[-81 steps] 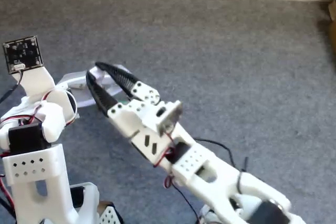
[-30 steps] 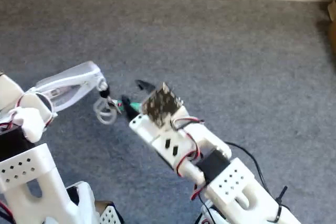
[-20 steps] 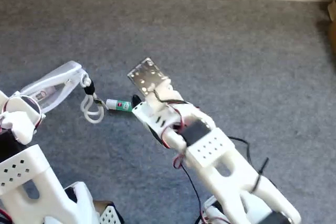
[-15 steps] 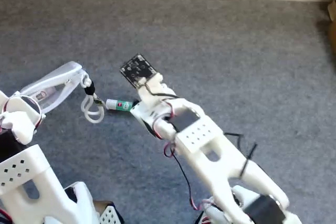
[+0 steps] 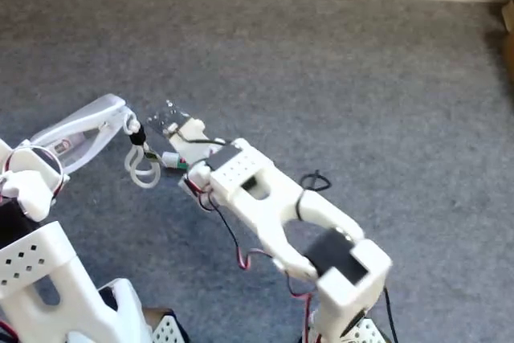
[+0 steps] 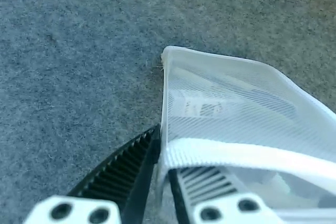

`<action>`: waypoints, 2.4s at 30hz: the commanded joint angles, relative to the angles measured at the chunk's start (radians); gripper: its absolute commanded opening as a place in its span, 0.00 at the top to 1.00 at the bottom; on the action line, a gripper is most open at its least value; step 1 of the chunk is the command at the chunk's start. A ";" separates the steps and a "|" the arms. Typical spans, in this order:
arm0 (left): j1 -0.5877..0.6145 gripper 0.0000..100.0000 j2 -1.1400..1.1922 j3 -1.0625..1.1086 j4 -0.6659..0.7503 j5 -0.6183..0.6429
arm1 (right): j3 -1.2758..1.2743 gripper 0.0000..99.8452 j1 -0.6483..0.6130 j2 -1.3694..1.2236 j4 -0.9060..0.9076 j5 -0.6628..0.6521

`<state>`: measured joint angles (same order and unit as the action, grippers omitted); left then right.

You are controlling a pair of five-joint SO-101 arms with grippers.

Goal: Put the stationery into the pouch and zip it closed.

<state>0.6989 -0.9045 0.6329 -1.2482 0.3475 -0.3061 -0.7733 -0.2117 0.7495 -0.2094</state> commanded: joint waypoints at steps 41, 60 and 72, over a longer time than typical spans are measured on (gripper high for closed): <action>-0.016 0.99 -0.025 -0.025 0.023 0.009 | 0.252 1.00 0.139 0.101 0.616 -0.110; -0.019 0.99 -0.025 -0.025 0.023 0.008 | -0.285 0.81 0.127 0.406 0.407 -0.107; -0.019 0.99 -0.025 -0.025 0.023 0.008 | -0.268 0.75 0.041 0.400 0.306 -0.107</action>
<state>0.6974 -0.9045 0.6329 -1.2482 0.3475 -0.6053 -0.7150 0.1381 1.1116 -0.3107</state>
